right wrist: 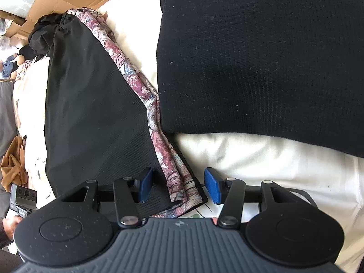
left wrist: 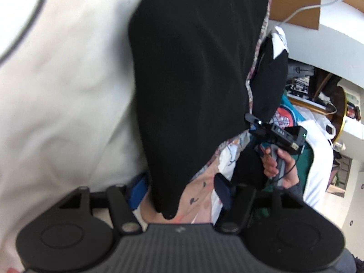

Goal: Fold clothes

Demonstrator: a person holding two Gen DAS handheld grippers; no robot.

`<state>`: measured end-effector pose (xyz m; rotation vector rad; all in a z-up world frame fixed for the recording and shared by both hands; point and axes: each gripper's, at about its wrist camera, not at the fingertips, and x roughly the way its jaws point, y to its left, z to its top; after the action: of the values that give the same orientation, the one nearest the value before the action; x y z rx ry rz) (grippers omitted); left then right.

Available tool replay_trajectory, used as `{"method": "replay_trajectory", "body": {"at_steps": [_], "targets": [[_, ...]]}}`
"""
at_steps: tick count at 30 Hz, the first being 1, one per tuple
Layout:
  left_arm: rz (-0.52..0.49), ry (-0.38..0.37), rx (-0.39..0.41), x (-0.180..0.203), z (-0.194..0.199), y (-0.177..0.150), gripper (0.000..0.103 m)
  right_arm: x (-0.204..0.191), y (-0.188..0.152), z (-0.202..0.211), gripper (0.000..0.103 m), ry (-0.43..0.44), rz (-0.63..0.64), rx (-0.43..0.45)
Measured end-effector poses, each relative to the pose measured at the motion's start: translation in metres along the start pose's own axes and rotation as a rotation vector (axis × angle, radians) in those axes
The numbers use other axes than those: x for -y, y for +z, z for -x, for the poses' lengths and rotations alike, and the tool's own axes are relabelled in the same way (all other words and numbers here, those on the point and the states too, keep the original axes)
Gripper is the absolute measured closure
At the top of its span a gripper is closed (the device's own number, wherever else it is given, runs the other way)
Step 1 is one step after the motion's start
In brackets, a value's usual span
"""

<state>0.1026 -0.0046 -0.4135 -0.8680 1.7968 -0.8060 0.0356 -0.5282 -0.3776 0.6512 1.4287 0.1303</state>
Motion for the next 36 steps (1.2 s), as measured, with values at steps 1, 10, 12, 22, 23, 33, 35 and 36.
{"method": "replay_trajectory", "body": {"at_steps": [1, 10, 12, 22, 23, 33, 35, 36], "targets": [[-0.006, -0.002, -0.004, 0.001, -0.002, 0.001, 0.036, 0.0, 0.0, 0.0, 0.049, 0.0, 0.002, 0.0], [0.017, -0.045, -0.009, -0.002, -0.012, 0.007, 0.045, 0.007, 0.005, -0.009, 0.049, 0.034, -0.039, -0.015], [0.008, -0.041, -0.01, -0.001, -0.012, 0.005, 0.047, 0.008, 0.006, -0.01, 0.048, 0.045, -0.054, -0.013], [-0.034, -0.029, -0.01, 0.002, 0.001, -0.003, 0.094, -0.002, -0.001, -0.006, 0.092, 0.076, 0.042, -0.011], [-0.039, -0.045, -0.009, 0.004, 0.005, -0.003, 0.095, -0.005, -0.002, -0.004, 0.093, 0.08, 0.055, -0.013], [-0.076, -0.101, 0.016, 0.02, 0.061, -0.015, 0.096, -0.022, -0.016, 0.015, 0.094, 0.173, 0.129, -0.024], [-0.105, -0.118, -0.006, 0.026, 0.072, -0.012, 0.096, -0.027, -0.019, 0.02, 0.094, 0.202, 0.146, -0.029], [-0.122, -0.126, -0.011, 0.029, 0.078, -0.01, 0.096, -0.029, -0.021, 0.023, 0.094, 0.219, 0.154, -0.031]]}}
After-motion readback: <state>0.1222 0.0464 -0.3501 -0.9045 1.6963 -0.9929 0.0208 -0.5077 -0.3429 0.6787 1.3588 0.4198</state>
